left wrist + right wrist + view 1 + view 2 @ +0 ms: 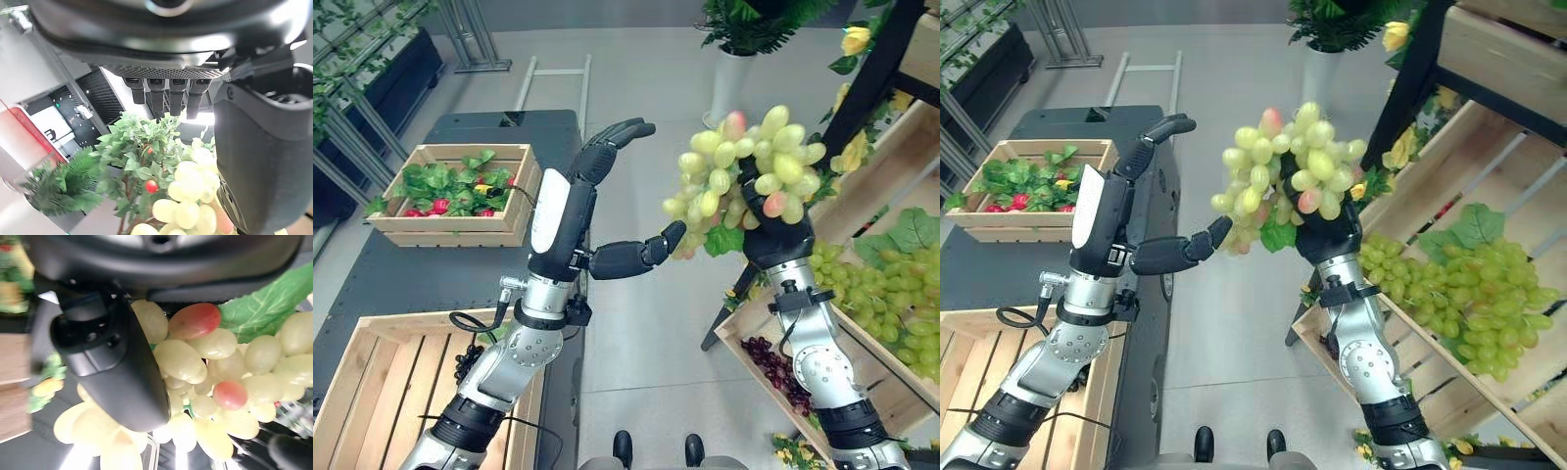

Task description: Pick up the fruits from the basket on one side to the basket on the other side

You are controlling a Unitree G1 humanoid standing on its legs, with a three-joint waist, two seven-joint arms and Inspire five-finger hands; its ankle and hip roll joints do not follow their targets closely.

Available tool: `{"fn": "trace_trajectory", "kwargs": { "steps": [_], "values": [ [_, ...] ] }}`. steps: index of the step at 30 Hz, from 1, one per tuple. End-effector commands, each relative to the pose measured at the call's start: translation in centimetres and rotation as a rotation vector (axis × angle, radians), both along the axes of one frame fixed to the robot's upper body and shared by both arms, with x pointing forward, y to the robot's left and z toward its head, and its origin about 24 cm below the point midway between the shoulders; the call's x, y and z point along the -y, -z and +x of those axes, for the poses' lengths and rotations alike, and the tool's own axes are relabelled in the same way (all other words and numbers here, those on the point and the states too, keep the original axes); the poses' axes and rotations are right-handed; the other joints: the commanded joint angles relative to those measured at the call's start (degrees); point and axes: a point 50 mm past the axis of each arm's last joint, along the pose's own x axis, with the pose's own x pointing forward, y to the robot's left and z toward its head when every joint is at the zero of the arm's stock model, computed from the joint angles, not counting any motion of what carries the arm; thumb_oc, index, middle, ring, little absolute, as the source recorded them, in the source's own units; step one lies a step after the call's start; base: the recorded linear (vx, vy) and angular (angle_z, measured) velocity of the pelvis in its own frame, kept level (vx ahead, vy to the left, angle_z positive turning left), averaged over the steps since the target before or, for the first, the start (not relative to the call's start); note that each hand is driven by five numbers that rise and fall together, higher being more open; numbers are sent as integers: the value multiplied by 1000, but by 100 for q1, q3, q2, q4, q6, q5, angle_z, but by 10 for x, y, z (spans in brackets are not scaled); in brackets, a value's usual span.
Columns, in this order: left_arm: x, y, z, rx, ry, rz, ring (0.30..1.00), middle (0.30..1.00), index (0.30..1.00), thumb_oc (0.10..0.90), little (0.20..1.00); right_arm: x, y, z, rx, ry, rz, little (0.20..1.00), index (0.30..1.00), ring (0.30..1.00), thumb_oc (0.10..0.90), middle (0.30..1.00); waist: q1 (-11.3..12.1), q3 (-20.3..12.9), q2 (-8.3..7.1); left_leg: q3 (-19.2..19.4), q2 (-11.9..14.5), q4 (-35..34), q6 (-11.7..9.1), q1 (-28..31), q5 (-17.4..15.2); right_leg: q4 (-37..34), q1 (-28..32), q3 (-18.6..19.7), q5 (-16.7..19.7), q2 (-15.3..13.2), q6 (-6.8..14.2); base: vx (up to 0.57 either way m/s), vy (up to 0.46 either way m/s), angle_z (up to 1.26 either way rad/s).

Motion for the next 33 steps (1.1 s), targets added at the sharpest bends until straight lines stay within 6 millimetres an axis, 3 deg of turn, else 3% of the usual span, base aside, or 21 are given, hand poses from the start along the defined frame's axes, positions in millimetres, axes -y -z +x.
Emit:
{"fn": "trace_trajectory", "kwargs": {
  "steps": [1, 7, 19, 25, 33],
  "values": [
    [9, -25, 9, 104, 60, -89, 900, 900, 900, 800, 900, 22, -62, -11, 283, 157, 61, 300, 300, 300, 400, 300, -129, -795, -117, -162, -156, 9, 146, -22, -588, 176, -291, -121, 152, 114, -22, 23, 36, -19],
    [7, -24, 14, 99, 12, -111, 900, 900, 900, 800, 900, 50, -83, -22, 331, 324, 59, 300, 300, 300, 400, 300, -389, -796, -93, 42, -87, 9, 123, 38, -650, 190, -322, 82, 163, 160, -2, 26, 33, -19],
    [-3, -21, 17, 115, -119, -151, 900, 900, 900, 800, 900, 93, -84, -37, 341, 674, -52, 300, 300, 300, 400, 300, -670, -790, -67, 237, -10, 9, 88, 93, -704, 205, -363, 272, 164, 217, 8, 16, 16, -17],
    [-11, -15, 17, 98, -187, -96, 900, 900, 900, 800, 900, 119, -68, -40, 263, 820, -104, 300, 300, 300, 400, 300, -764, -787, -81, 280, 5, 9, 74, 70, -704, 168, -383, 278, 197, 231, 27, -7, 2, -2],
    [-21, -8, 23, 108, -318, 73, 900, 900, 900, 800, 900, 140, -23, -23, 50, 899, -193, 300, 300, 300, 400, 300, -684, -755, -104, 151, -19, 9, 89, 42, -657, 145, -366, 187, 244, 216, 37, -15, -18, -1]
  ]
}}
